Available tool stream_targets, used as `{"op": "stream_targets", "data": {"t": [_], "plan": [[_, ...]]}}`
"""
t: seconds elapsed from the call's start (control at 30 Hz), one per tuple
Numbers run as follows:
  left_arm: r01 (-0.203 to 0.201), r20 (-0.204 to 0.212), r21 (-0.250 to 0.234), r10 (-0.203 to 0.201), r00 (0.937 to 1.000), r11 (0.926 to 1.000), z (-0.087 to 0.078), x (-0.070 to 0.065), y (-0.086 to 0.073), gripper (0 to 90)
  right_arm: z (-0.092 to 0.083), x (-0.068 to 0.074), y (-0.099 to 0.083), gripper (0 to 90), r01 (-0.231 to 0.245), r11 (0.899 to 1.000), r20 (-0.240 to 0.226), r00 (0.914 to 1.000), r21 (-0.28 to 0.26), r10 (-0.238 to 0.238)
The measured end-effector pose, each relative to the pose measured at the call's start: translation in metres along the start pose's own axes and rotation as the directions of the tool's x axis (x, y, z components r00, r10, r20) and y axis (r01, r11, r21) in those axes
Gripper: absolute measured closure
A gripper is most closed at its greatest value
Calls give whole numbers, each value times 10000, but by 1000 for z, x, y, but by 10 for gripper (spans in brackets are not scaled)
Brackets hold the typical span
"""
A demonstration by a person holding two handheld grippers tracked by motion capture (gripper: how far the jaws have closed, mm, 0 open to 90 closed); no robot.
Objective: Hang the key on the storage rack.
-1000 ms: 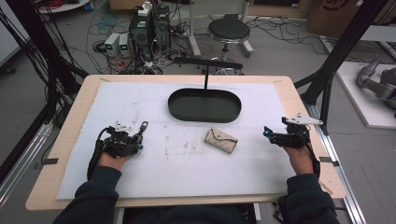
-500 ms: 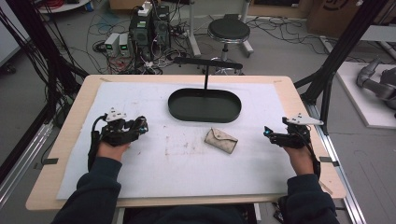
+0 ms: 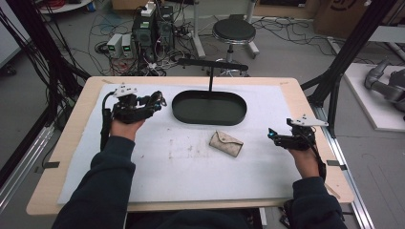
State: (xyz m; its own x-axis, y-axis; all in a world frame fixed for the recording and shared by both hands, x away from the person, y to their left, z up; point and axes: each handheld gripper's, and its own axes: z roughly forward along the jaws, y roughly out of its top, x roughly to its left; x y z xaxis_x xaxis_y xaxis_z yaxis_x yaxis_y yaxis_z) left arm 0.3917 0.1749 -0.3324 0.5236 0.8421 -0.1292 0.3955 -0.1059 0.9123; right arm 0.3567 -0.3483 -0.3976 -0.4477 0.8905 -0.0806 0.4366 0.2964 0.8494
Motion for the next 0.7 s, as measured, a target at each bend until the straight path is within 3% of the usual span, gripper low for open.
{"op": "stream_targets", "data": {"t": [0.1, 0.13, 0.33, 0.53, 0.7], "plan": [[-145, 187, -276, 150, 9997, 9995, 11, -3, 25, 484, 1, 0, 0, 160, 25, 10000, -18, 10000, 6, -25], [-145, 187, -276, 150, 9997, 9995, 11, -3, 25, 484, 1, 0, 0, 160, 25, 10000, -18, 10000, 6, -25], [-328, 302, -447, 342, 9990, 9985, 34, -6, 63, 484, 2, 0, 0, 160, 19, 10000, -76, 10000, -8, -19], [-453, 266, -415, 464, 9986, 9981, 52, -10, 81, 484, 0, -1, -1, 159, -10, 10000, -87, 10000, -29, 10], [-329, 316, -500, 345, 9989, 9982, 65, -10, 89, 484, -2, -2, -3, 160, -51, 10000, -79, 10000, -65, 50]]}}
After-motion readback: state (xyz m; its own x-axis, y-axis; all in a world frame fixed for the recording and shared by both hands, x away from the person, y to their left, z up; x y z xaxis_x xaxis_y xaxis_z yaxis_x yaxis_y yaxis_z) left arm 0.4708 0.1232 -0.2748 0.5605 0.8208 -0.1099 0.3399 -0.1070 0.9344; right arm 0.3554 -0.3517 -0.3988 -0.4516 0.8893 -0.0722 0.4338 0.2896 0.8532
